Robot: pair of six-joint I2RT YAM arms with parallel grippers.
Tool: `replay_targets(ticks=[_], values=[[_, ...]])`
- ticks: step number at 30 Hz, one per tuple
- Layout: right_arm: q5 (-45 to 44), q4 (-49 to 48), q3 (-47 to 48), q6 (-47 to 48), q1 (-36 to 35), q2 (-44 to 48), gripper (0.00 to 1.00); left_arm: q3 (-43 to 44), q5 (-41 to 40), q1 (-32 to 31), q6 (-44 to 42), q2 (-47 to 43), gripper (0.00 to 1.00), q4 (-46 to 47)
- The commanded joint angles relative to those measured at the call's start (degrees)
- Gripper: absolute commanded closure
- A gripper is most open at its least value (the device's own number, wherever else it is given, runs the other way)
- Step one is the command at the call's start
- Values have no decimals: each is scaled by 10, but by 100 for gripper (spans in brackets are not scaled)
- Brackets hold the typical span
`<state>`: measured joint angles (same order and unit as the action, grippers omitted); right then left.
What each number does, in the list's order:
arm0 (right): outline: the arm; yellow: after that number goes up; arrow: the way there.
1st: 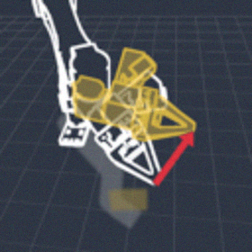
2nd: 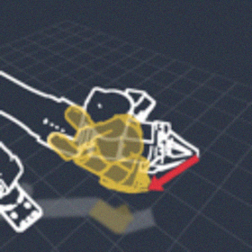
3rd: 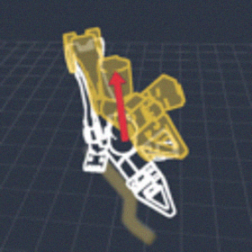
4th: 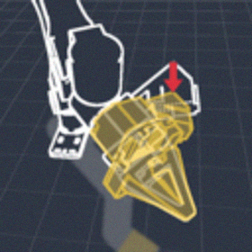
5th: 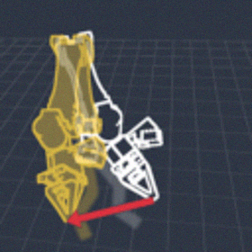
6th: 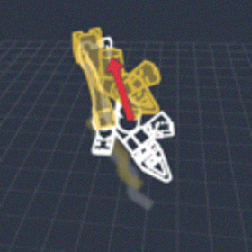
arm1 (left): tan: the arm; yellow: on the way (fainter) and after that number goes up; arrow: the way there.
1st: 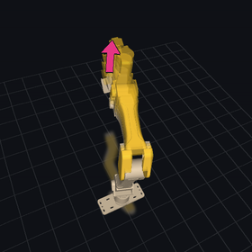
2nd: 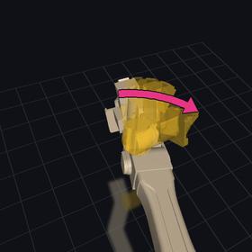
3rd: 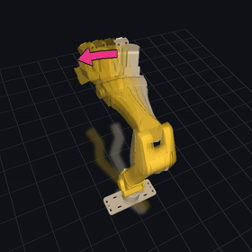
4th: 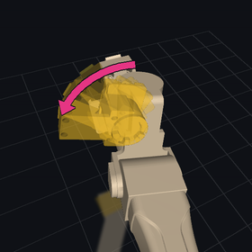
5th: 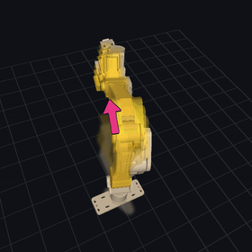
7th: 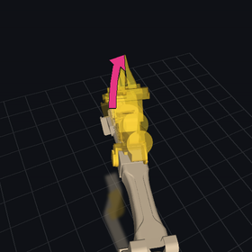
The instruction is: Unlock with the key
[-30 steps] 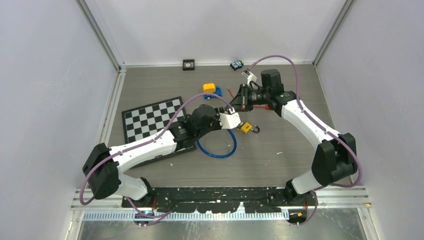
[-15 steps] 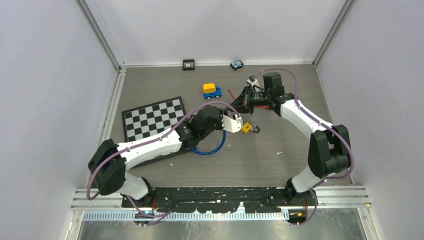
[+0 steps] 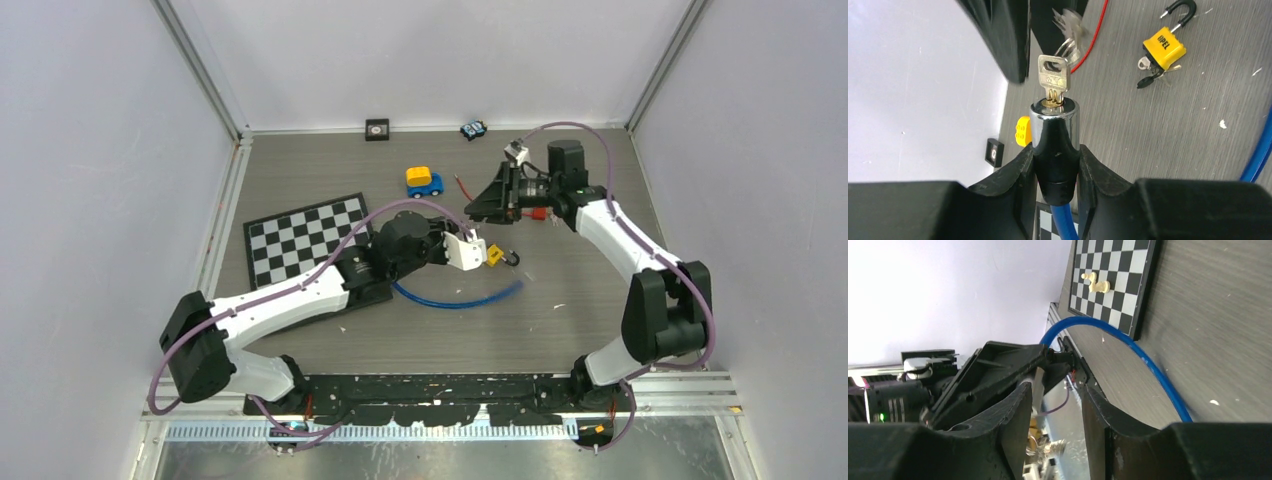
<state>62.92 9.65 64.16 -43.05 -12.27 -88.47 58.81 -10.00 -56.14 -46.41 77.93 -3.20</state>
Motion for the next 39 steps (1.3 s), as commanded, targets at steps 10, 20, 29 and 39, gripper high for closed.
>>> replay_targets(ticks=[10,20,29,39], values=[[-31,340,101,466,48,133,53,14,62,13,72,-39,100,-32],[-131,363,88,465,69,130,52,36,52,55,141,-39,100,-56],[-120,361,79,473,84,96,52,221,81,93,226,59,98,-278],[-126,361,66,488,132,75,53,438,152,113,239,182,100,-546]])
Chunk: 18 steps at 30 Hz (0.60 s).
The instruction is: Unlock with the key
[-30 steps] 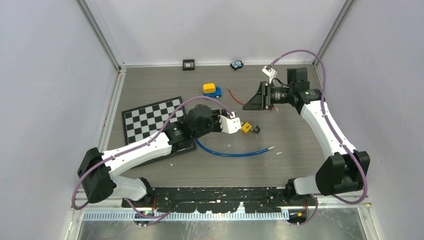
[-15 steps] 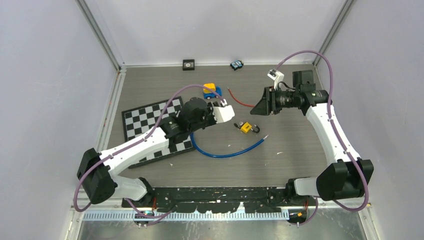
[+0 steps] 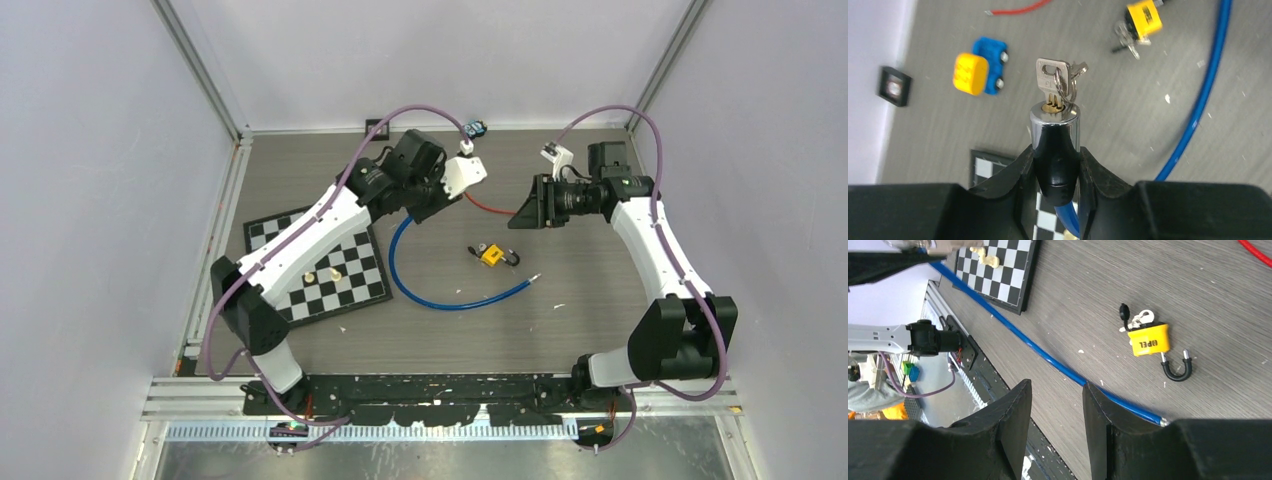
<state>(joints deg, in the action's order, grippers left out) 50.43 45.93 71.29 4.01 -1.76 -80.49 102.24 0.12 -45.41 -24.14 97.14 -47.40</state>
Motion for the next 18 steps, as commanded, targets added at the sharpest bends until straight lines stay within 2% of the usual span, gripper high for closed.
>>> replay_targets(ticks=[1,8,13,18], values=[[-2,-2,-8,22,34,-4,53,-8,61,8,18,-19,100,-100],[-5,69,-2,136,45,0,55,-102,175,84,89,-37,100,-23],[-47,59,-11,134,45,3,55,-157,232,124,143,-22,100,53],[-90,24,-34,119,24,0,56,-205,221,127,160,-14,100,144]])
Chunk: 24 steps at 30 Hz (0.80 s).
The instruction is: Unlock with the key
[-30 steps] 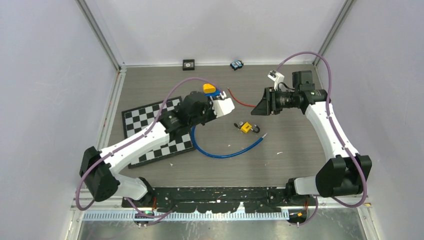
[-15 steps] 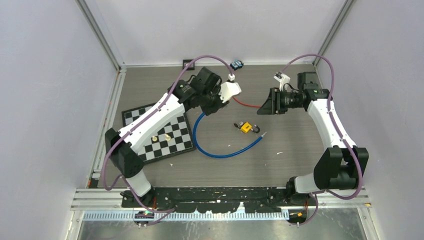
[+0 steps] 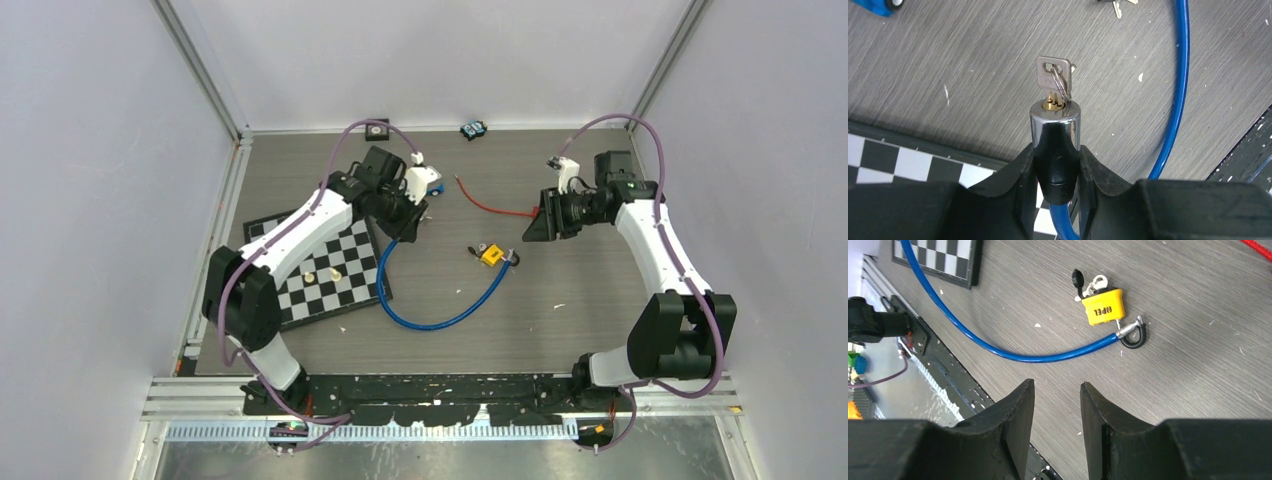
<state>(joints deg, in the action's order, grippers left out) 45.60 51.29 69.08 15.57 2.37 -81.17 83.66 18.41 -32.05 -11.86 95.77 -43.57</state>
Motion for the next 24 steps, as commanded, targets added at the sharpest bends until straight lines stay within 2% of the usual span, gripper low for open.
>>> replay_targets(ticks=[1,8,13,17,24], values=[[-53,-39,-16,-2,-23,4,57,-22,34,-6,41,5,100,114],[-175,-113,-54,-5,-137,2,68,-34,-2,23,135,54,100,194],[-206,-121,-47,12,-202,-46,71,-50,-43,24,178,72,100,239],[-218,-108,-45,26,-214,-65,71,-45,-77,24,222,94,100,253],[-237,-97,-50,28,-192,-25,67,-13,-98,23,281,161,98,251]])
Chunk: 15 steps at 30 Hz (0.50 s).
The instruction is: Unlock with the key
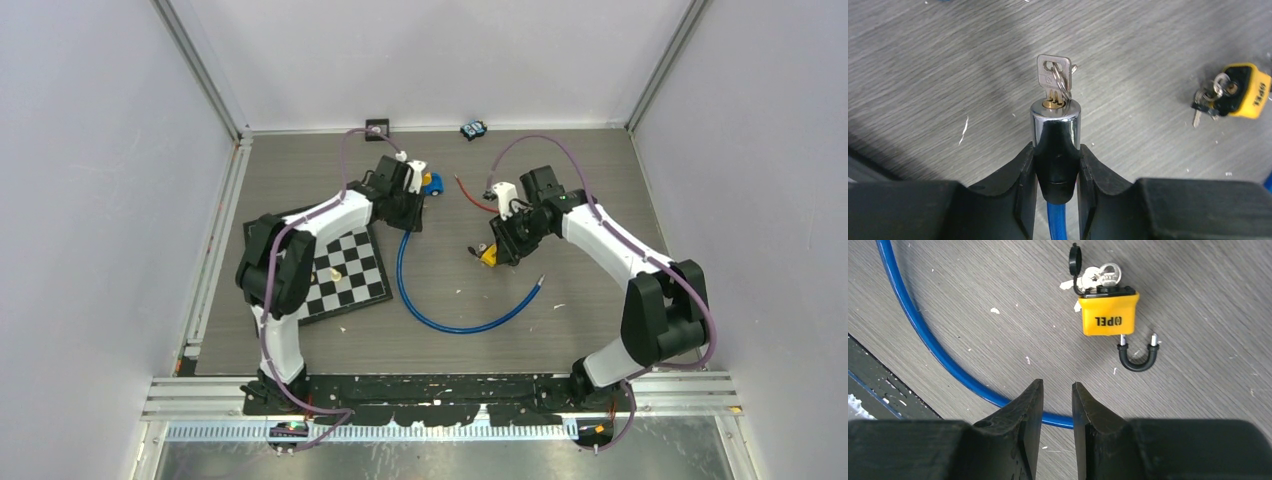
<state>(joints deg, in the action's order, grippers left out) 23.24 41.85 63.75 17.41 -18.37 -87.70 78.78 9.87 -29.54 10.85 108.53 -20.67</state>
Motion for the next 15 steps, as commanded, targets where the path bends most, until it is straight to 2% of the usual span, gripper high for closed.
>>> replay_targets(ticks=[1,9,15], values=[[-12,0,5,9,23,45,67,44,-10,-3,60,43,98,16],[6,26,16,10,66,71,66,104,-1,-7,71,111,82,-32],[14,32,14,10,76,84,66,105,-17,-7,45,104,58,-41]])
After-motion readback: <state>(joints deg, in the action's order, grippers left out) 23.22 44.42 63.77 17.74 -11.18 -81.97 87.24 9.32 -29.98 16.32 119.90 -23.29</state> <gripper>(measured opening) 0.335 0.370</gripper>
